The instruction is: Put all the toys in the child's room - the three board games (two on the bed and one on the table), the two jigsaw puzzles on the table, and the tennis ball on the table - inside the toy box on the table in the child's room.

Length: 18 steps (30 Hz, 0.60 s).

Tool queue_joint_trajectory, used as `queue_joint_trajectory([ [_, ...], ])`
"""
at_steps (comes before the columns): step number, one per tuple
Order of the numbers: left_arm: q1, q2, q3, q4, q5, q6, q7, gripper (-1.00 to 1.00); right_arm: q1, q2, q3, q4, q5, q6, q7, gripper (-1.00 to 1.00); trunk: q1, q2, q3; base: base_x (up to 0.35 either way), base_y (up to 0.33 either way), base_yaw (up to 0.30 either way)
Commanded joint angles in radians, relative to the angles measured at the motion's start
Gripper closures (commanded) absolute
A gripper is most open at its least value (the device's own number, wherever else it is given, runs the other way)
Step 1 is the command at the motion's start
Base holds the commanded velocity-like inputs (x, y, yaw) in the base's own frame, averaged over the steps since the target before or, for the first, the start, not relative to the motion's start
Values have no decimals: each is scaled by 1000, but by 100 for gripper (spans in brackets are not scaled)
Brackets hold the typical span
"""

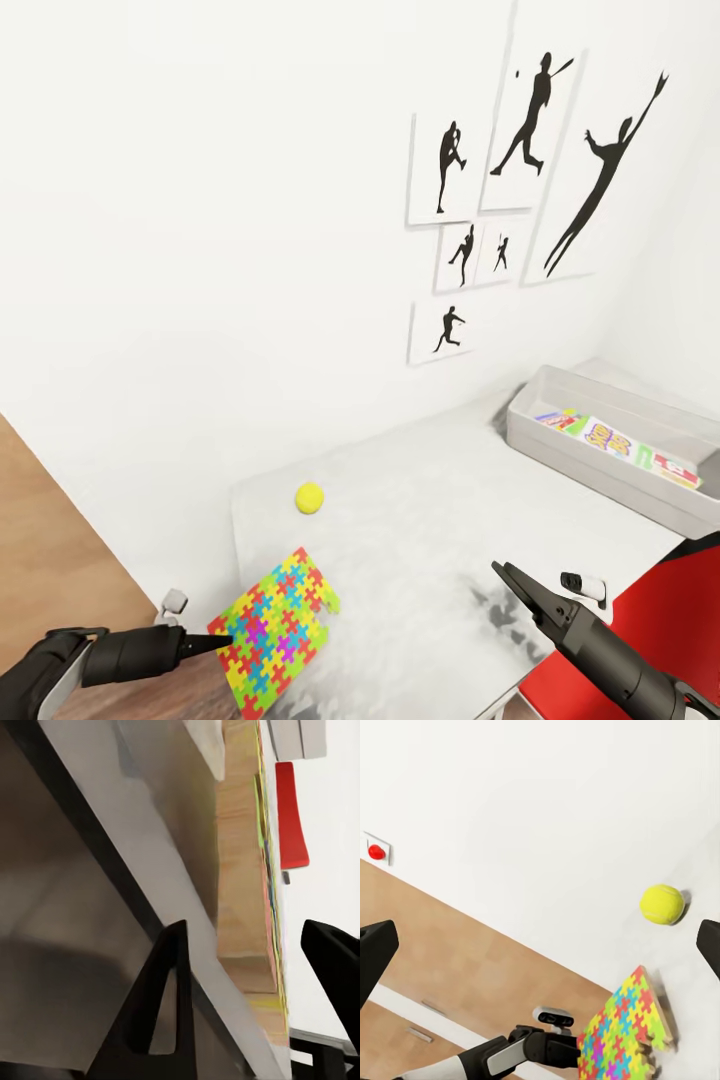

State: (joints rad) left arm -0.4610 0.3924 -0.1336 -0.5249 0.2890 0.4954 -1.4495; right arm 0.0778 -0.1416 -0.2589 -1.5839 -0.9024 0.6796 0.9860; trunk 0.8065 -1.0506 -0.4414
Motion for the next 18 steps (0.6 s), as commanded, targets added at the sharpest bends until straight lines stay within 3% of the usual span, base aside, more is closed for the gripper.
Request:
queue_joint_trajectory([
  [1,-1,2,-7,0,7,9,-1,100,0,-1,0,-1,-6,7,-1,-100,-4,7,2,0,0,0],
  [11,-1,5,-7,0,7,9,-3,100,0,-1,0,-1,-6,8,-1,-100,-42,77,34,0,0,0],
  [18,-2,9,-8,0,5,10,-121,100,0,-1,-2,-1,-6,6,-1,-100,-69,126,56,0,0,0],
])
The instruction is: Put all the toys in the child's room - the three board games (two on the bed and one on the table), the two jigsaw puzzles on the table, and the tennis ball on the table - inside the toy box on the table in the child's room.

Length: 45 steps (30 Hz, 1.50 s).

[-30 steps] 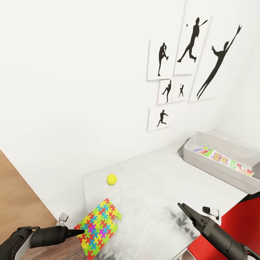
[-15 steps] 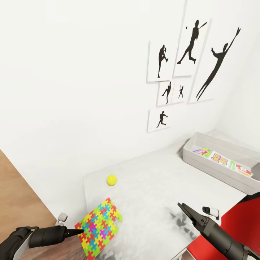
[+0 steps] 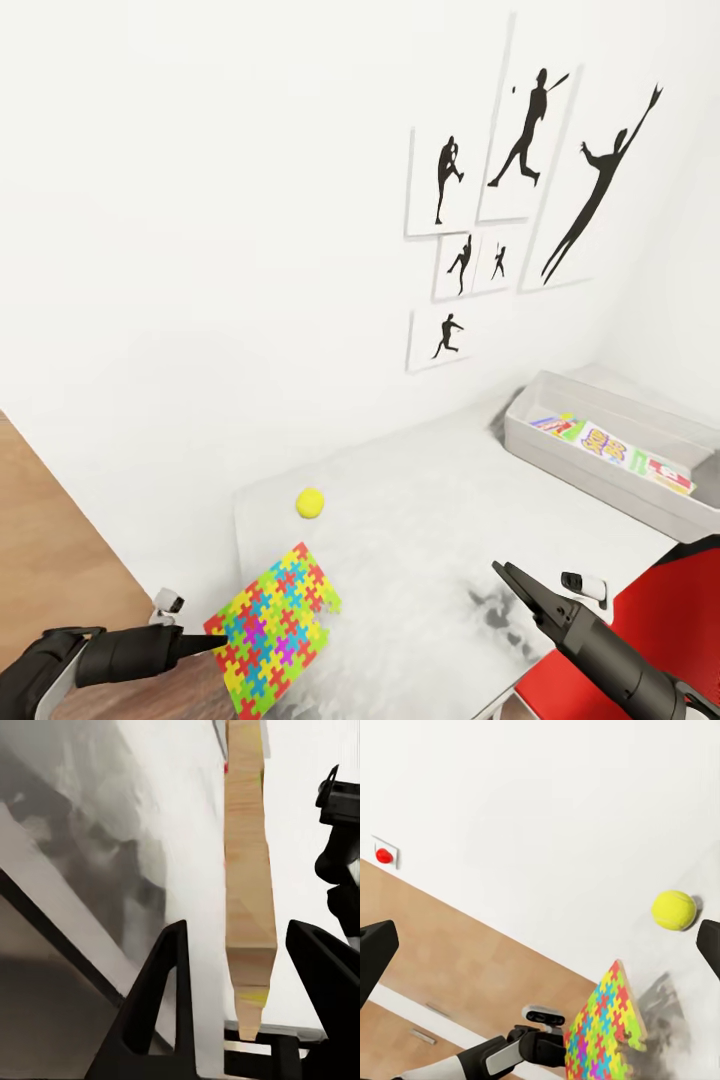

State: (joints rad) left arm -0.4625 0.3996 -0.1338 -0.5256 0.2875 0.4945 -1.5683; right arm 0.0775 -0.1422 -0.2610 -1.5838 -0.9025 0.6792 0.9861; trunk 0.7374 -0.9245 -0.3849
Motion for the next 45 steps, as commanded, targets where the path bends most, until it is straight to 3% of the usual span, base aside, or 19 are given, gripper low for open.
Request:
queue_joint_trajectory([
  [1,-1,2,-7,0,6,12,-2,100,0,0,-1,-1,-6,5,-1,-100,-4,6,2,0,0,0],
  [13,-30,30,-8,-107,8,136,-2,100,1,1,-2,-2,-6,-2,-4,-100,-50,90,40,0,0,0],
  [18,-33,49,-6,-111,9,141,-2,100,1,0,-7,0,-6,-3,-2,-100,-69,125,56,-67,0,0],
  [45,-44,67,-6,-155,12,148,-2,100,1,0,-6,1,-6,0,0,-100,-172,314,166,-90,8,-193],
])
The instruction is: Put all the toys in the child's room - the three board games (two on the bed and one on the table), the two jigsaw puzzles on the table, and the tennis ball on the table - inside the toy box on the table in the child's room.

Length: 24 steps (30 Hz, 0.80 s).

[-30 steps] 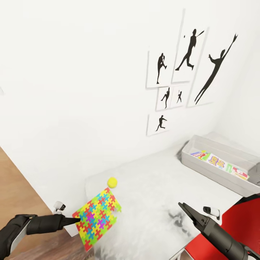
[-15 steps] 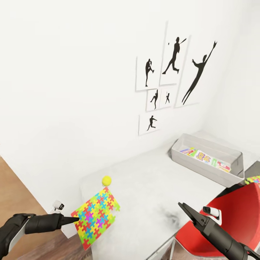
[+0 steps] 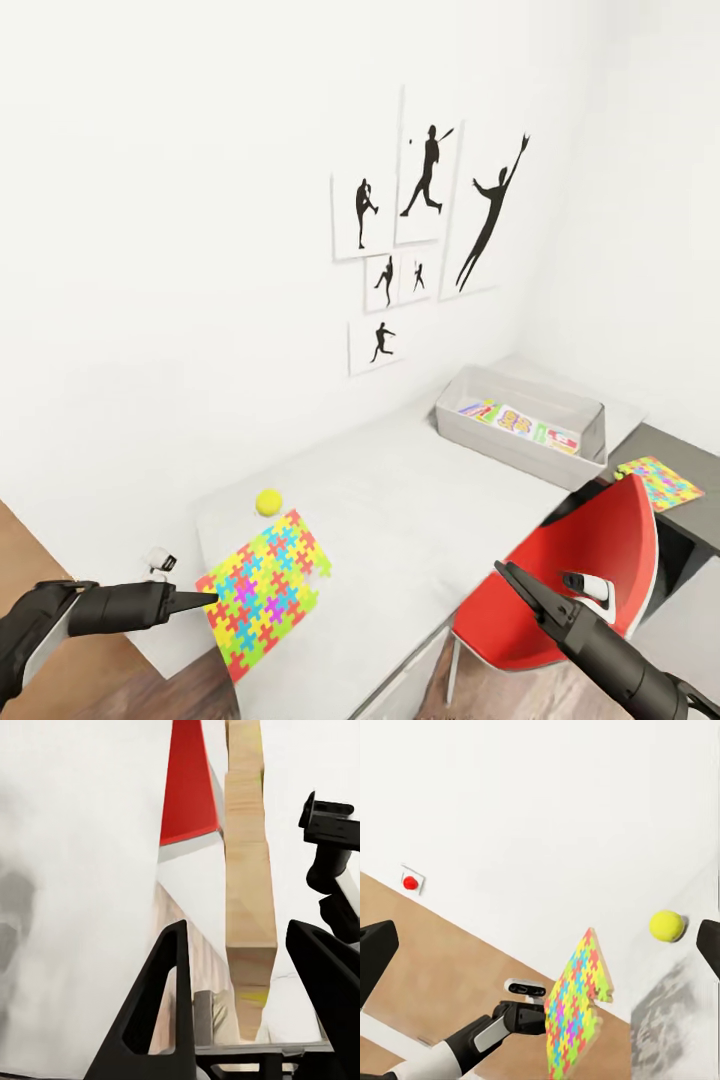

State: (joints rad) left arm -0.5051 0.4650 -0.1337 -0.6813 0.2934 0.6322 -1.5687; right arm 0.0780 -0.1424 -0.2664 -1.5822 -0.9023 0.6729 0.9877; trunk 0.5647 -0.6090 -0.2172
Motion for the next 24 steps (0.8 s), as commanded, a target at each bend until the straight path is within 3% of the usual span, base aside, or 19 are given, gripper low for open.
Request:
queue_joint_trajectory([
  [1,-1,1,-6,0,6,11,-2,100,0,0,0,-1,-6,7,-1,-100,-4,6,3,-18,3,-221],
  [12,-1,1,-6,-3,6,11,-2,100,0,0,0,-1,-6,7,-1,-100,-46,83,50,-9,1,-221],
  [24,-1,0,-6,-4,4,11,-2,100,0,-9,-3,3,-6,7,-2,-100,-92,167,100,-115,0,-221],
])
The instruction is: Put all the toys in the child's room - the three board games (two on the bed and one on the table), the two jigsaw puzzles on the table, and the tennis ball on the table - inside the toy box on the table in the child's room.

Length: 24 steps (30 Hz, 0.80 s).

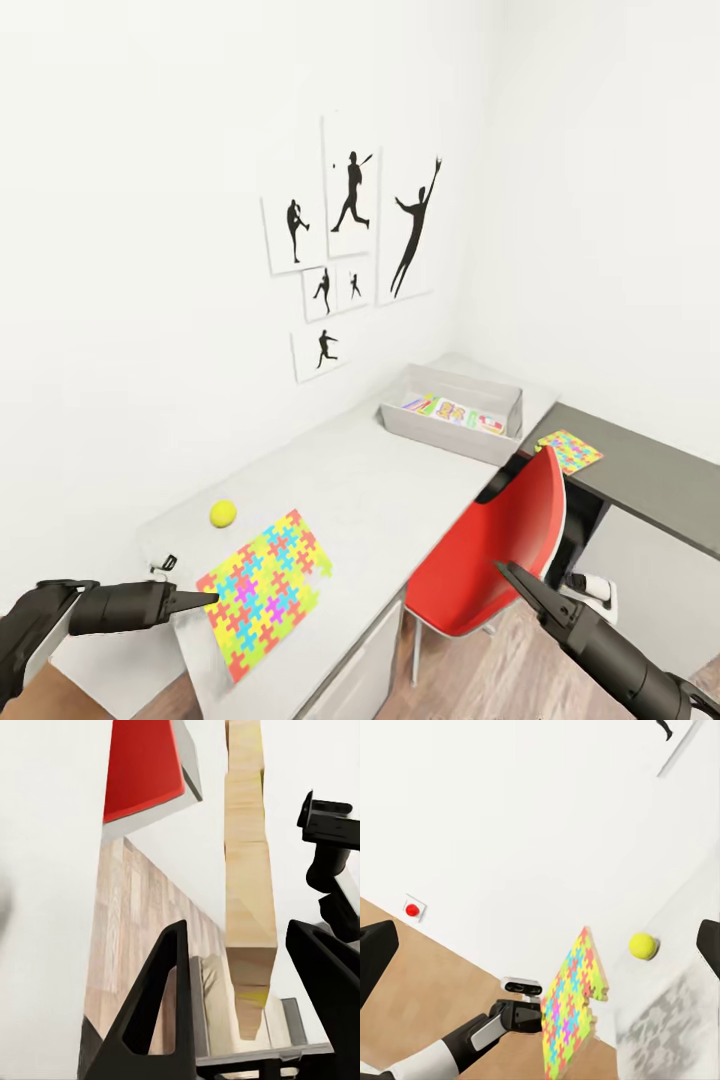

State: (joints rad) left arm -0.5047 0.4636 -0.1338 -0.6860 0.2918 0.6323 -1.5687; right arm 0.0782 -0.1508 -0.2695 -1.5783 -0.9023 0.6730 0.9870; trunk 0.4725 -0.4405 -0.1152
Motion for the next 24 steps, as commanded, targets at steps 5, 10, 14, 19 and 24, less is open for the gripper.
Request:
queue_joint_trajectory([
  [5,-1,1,-6,0,6,10,-2,100,0,-2,-1,1,-7,8,-2,-100,-19,33,19,-3,0,-221],
  [10,-1,0,-6,0,6,10,-2,100,0,-4,-6,1,-8,11,-1,-100,-22,40,28,0,0,-221],
  [14,-1,1,-6,0,5,11,-2,100,0,-4,-21,2,-9,14,-1,-100,-22,40,32,0,0,-221],
  [19,-1,1,-7,0,6,9,-2,100,0,-5,-27,3,-9,16,0,-100,-22,40,38,0,0,-221],
  [24,0,1,-7,0,6,7,-2,100,0,-6,-29,4,-9,16,1,-100,-22,40,43,0,0,-221],
])
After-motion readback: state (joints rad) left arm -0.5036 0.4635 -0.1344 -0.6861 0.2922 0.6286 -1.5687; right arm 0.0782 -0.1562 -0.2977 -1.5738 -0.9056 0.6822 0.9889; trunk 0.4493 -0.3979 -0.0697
